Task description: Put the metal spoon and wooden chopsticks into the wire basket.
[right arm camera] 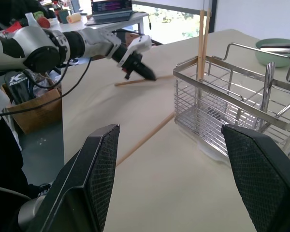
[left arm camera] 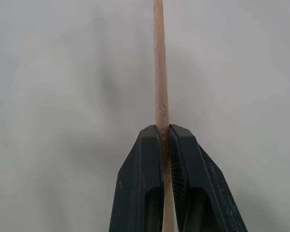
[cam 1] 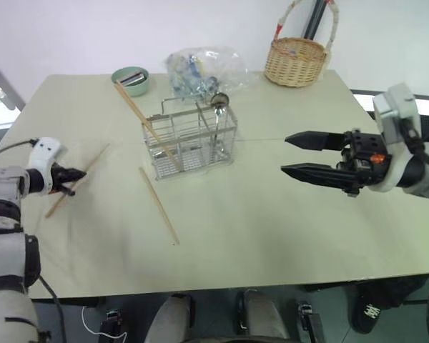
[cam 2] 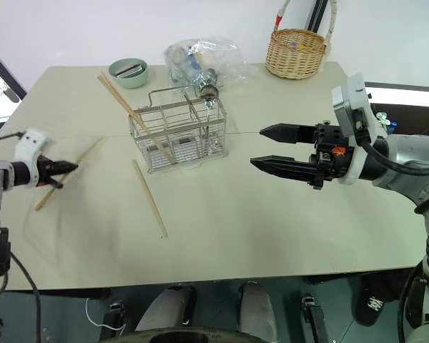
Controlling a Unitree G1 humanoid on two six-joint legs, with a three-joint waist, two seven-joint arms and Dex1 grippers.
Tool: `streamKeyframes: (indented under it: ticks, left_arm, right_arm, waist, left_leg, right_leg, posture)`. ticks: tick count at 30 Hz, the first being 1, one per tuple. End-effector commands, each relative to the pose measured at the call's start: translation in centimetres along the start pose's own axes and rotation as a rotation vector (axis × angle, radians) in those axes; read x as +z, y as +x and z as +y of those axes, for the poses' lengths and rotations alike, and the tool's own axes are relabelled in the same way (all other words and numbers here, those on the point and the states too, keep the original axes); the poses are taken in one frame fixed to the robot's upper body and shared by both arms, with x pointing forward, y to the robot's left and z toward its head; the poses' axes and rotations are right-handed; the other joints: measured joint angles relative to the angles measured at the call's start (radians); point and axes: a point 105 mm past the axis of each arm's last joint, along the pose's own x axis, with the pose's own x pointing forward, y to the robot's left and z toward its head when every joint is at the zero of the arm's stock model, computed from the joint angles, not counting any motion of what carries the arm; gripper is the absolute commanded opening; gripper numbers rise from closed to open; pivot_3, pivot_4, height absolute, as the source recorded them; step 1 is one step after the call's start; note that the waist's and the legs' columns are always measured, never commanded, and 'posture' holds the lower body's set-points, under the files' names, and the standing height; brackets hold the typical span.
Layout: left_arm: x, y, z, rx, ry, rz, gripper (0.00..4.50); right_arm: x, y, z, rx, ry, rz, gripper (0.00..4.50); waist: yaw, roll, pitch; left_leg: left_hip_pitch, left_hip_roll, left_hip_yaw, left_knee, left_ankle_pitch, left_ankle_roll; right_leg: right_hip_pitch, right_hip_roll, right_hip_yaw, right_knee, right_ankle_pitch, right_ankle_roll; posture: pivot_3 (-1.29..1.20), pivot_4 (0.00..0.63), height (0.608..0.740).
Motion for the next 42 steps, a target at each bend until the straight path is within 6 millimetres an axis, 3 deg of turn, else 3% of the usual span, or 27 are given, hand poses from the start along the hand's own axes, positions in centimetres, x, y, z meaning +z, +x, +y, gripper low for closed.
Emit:
streamKeyframes:
  ticks: [1, 4, 6, 8, 11, 14, 17, 21, 28, 33, 42]
  left_arm:
    - [7.8, -1.6, 2.3, 0.172, -0.066, -0.350, 0.07]
    - [13.4, -3.1, 1.6, 0.167, -0.169, -0.634, 0.07]
    - [17.2, -4.4, -0.7, 0.074, -0.251, -0.797, 0.07]
    - [20.3, -5.8, -4.3, -0.049, -0.262, -0.913, 0.07]
    - [23.2, -7.3, -10.3, -0.221, -0.205, -0.992, 0.07]
    - [24.5, -7.8, -14.3, -0.337, -0.183, -1.010, 0.07]
    - [24.4, -7.2, -16.6, -0.403, -0.171, -0.987, 0.07]
    - [22.4, -5.1, -17.8, -0.402, -0.143, -0.922, 0.07]
    - [19.2, -2.6, -17.2, -0.310, -0.165, -0.869, 0.07]
    - [17.2, -1.3, -17.9, -0.276, -0.218, -0.870, 0.07]
    - [15.9, -0.2, -17.6, -0.203, -0.256, -0.867, 0.07]
  right_arm:
    - [0.8, -0.3, 0.5, 0.004, -0.066, 0.004, 3.47]
    - [0.8, -0.2, 0.4, -0.002, -0.070, -0.006, 3.47]
    - [0.7, -0.2, 0.4, -0.008, -0.069, -0.010, 3.47]
    - [0.5, -0.2, 0.4, -0.010, -0.066, -0.012, 3.47]
    - [0.4, -0.1, 0.7, 0.003, -0.067, -0.015, 3.47]
    - [0.4, -0.1, 0.7, -0.002, -0.070, -0.022, 3.47]
    - [0.3, 0.0, 0.5, -0.015, -0.071, -0.029, 3.47]
    - [0.2, 0.0, 0.5, -0.025, -0.073, -0.039, 3.47]
    - [0.3, 0.0, 0.2, -0.058, -0.063, -0.061, 3.47]
    - [0.5, 0.2, 0.2, -0.063, -0.057, -0.070, 3.47]
    - [0.8, 0.6, 0.2, -0.075, -0.047, -0.109, 3.47]
  waist:
    - [0.000, 0.000, 0.000]
    - [0.001, 0.000, 0.000]
    - [0.004, 0.000, 0.000]
    - [0.005, 0.000, 0.000]
    - [0.004, 0.000, 0.000]
    - [0.004, 0.001, 0.000]
    - [0.001, 0.002, 0.001]
    - [0.000, 0.003, 0.001]
    - [0.016, 0.003, 0.001]
    - [0.030, 0.003, 0.001]
    - [0.048, 0.003, 0.001]
  left_leg:
    - [0.000, 0.000, 0.000, 0.000, 0.000, 0.000]
    - [0.000, -0.001, 0.000, 0.000, 0.000, 0.000]
    - [-0.001, -0.001, 0.000, 0.001, 0.000, 0.000]
    - [-0.003, -0.001, -0.001, 0.005, 0.000, 0.000]
    - [-0.005, -0.001, -0.001, 0.010, -0.001, 0.001]
    - [-0.005, -0.002, 0.000, 0.011, -0.001, 0.001]
    - [0.000, -0.001, 0.000, 0.010, -0.001, 0.001]
    - [0.002, 0.000, 0.001, 0.010, -0.001, 0.001]
    - [0.001, -0.001, 0.000, 0.010, -0.001, 0.001]
    - [0.000, -0.001, 0.000, 0.010, -0.001, 0.002]
    - [-0.001, -0.001, 0.000, 0.010, -0.002, 0.002]
  right_leg:
    - [0.000, 0.000, 0.000, 0.000, 0.000, 0.000]
    - [0.000, -0.001, 0.000, 0.000, 0.000, 0.000]
    - [0.000, -0.001, 0.000, 0.000, 0.000, 0.000]
    - [0.001, -0.001, 0.000, 0.000, 0.000, 0.000]
    - [0.001, -0.001, 0.000, 0.000, 0.001, 0.002]
    - [0.002, -0.001, 0.000, 0.000, 0.002, 0.002]
    - [0.006, 0.000, 0.000, 0.000, 0.001, 0.002]
    - [0.008, 0.001, 0.001, -0.001, 0.001, 0.002]
    - [0.007, 0.001, 0.001, -0.002, 0.001, 0.002]
    - [0.009, 0.001, 0.001, -0.004, 0.001, 0.002]
    - [0.010, 0.002, 0.001, -0.010, 0.002, 0.002]
  posture:
    - [0.00, 0.150, 0.688]
    - [0.00, 0.150, 0.688]
    - [0.00, 0.150, 0.688]
    - [0.00, 0.150, 0.688]
    - [0.00, 0.150, 0.688]
    - [0.00, 0.150, 0.688]
    - [0.00, 0.150, 0.688]
    - [0.00, 0.150, 0.688]
    - [0.00, 0.150, 0.688]
    - [0.00, 0.150, 0.688]
    - [0.00, 0.150, 0.688]
